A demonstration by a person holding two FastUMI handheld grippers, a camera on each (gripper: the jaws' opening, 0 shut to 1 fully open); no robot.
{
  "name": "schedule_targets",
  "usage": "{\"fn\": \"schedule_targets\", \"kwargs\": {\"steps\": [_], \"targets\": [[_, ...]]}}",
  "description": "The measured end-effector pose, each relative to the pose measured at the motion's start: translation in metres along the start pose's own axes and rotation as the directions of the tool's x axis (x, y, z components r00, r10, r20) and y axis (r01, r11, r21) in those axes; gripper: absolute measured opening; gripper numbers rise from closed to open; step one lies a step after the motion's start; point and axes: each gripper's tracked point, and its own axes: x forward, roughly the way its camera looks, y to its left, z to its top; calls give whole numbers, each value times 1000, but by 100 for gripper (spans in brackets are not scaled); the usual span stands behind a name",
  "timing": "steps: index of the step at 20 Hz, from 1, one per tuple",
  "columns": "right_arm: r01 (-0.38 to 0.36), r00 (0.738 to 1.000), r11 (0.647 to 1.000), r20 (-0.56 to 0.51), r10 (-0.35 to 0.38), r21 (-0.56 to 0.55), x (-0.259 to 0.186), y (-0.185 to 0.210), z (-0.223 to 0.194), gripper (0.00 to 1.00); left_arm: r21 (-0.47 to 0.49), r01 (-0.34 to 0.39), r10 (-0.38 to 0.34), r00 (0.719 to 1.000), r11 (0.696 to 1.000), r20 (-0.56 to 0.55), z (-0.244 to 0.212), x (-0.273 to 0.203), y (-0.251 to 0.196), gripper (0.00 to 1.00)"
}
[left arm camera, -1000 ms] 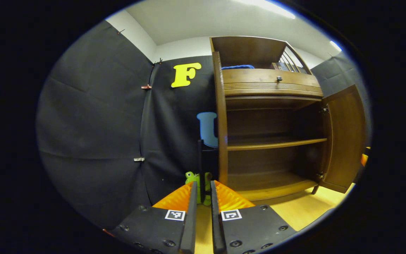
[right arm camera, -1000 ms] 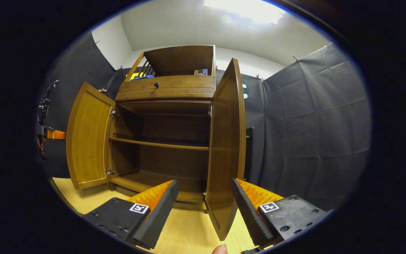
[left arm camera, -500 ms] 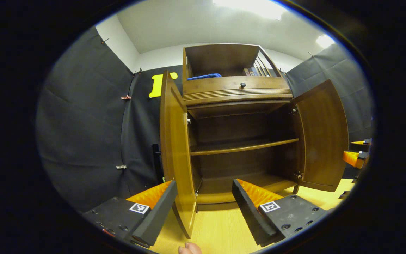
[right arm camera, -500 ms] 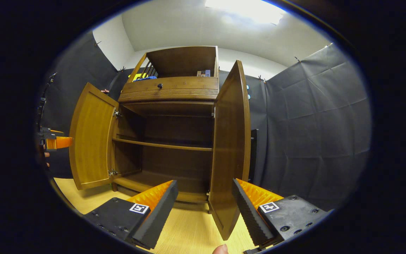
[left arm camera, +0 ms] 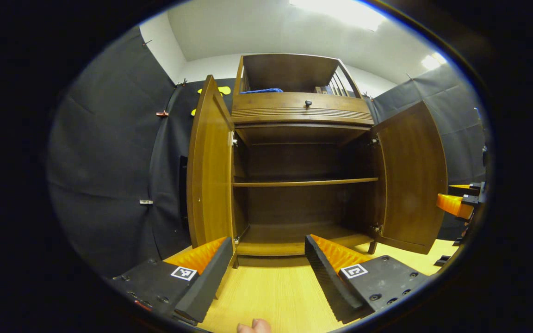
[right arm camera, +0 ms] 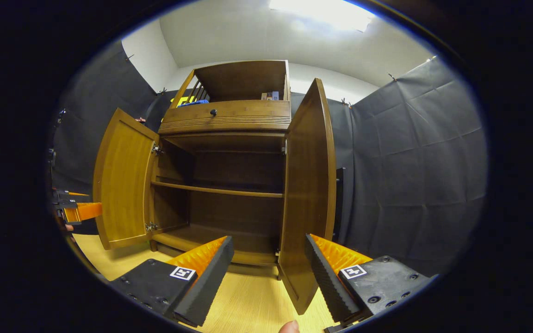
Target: Open the right door of the double-door shoe cabinet with the right hand, and open the left door with the left hand.
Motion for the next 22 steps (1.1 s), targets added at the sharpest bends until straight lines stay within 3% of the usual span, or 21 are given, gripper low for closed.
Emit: {"fn": "schedule_targets", "kwargs": {"steps": [2, 22], "targets": [[1, 1000, 1000, 5, -1, -1, 1, 0, 1, 98, -1, -27, 27, 1000, 1000, 0, 0, 0, 6, 98], [-5, 1000, 1000, -6, 5, 9, 2, 0, -1, 97, -11, -12, 12, 1000, 1000, 14, -1, -2, -4, 100]]}}
